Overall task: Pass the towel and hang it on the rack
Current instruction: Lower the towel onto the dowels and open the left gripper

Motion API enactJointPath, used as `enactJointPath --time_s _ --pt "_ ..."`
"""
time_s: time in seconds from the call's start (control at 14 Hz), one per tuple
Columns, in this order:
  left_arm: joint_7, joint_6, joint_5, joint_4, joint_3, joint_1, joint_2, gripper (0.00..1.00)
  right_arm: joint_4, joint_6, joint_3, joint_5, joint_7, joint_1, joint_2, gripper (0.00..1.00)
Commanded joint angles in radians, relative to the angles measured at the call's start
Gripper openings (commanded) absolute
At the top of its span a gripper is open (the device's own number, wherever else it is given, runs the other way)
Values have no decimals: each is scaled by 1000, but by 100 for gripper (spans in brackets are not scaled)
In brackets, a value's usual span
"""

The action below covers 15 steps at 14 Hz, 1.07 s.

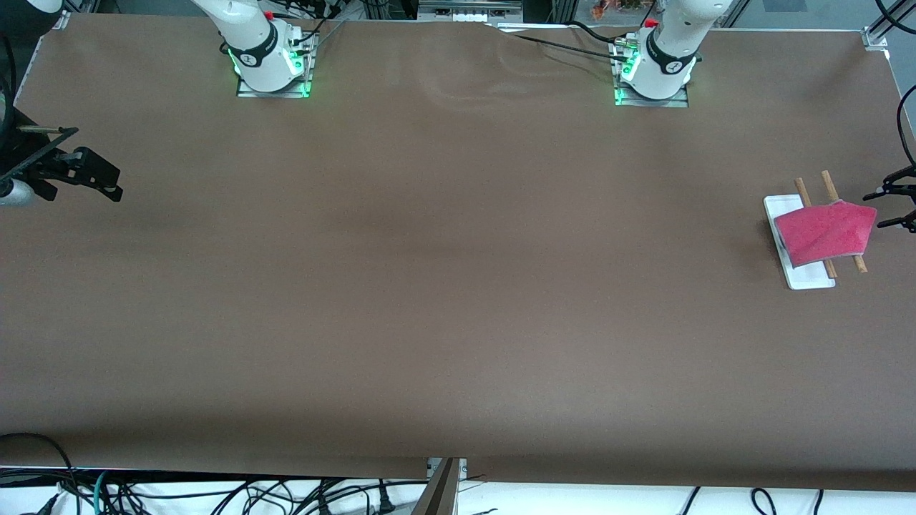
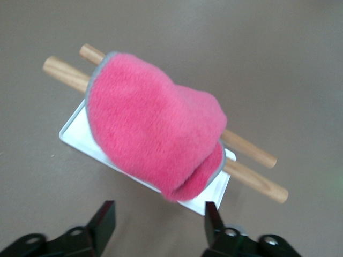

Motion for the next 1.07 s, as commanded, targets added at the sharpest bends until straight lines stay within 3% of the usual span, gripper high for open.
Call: enactJointPath --time_s 0.0,0.14,0.29,0.5,0.71,1.0 --pt "17 -23 12 118 -12 -12 31 100 18 9 9 3 -10 -10 5 100" --pt "25 -29 35 221 -12 -97 38 100 21 6 9 0 -12 -11 6 100" --pt "11 -51 67 261 -18 -124 26 100 21 2 9 0 -12 -11 5 100" --pt "-98 -104 58 304 -29 -144 25 100 33 9 11 0 -9 -8 5 100" --pt "-222 -111 66 362 -29 -239 22 100 35 13 21 -18 -9 -4 5 100" --pt "-469 -155 107 365 -27 -363 -34 100 40 34 23 -21 -10 -5 17 100"
